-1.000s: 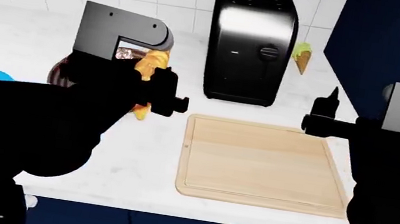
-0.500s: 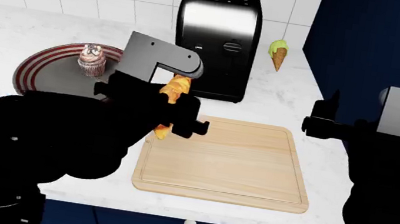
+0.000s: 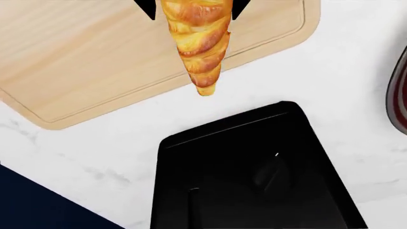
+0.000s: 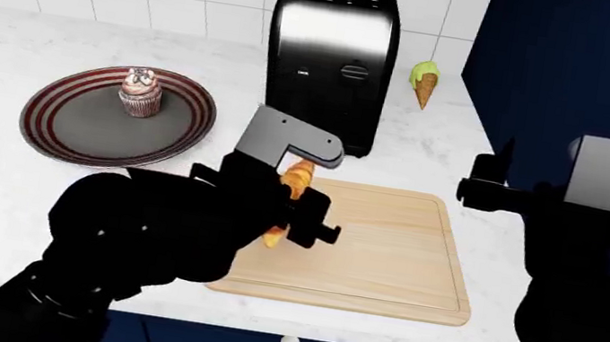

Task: From the different types of pastries on the counter, select a croissant and place it on the cutting board. Then retrieve a jar of jam from the cabinet and place it alongside the croissant on the cutting board.

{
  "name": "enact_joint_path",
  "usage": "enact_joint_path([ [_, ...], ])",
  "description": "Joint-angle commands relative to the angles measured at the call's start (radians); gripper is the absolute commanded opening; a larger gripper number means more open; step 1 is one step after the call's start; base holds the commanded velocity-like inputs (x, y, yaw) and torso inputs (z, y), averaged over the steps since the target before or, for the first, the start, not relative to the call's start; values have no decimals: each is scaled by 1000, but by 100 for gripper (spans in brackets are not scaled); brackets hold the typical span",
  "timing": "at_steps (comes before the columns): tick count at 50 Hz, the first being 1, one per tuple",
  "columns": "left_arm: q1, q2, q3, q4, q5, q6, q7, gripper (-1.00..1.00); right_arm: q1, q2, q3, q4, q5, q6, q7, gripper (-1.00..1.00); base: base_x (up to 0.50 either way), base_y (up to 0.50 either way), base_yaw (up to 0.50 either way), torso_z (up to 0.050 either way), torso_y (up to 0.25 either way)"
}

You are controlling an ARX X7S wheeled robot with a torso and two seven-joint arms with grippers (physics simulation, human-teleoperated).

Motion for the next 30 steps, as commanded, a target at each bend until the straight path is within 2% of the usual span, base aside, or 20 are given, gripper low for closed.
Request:
enact_joint_path([
  [1,1,12,72,-106,73,75,62,-100,-22,11,38,61,16,-16,6,100,0,-3,-3,0,0],
  [8,-2,13,87,-131,81,91,69,-100,-26,13,43,78,21,-30,7,100,1,-3,-3,0,0],
  [9,-2,12,86,-129,79,90,66,100,-25,13,44,81,22,-32,7,100,12,-4,-3,0,0],
  [19,-11,-3,74,-109,54,83,55,100,-31,17,44,77,26,-31,10,100,0,0,0,0,0],
  [25,-39,-28,-56,51,-97,-5,-50,100,-22,17,27,70,25,-19,14,100,0,0,0,0,0],
  [30,-64,-68,-154,184,-160,9,-98,100,-12,17,15,59,22,-4,19,100,0,0,0,0,0],
])
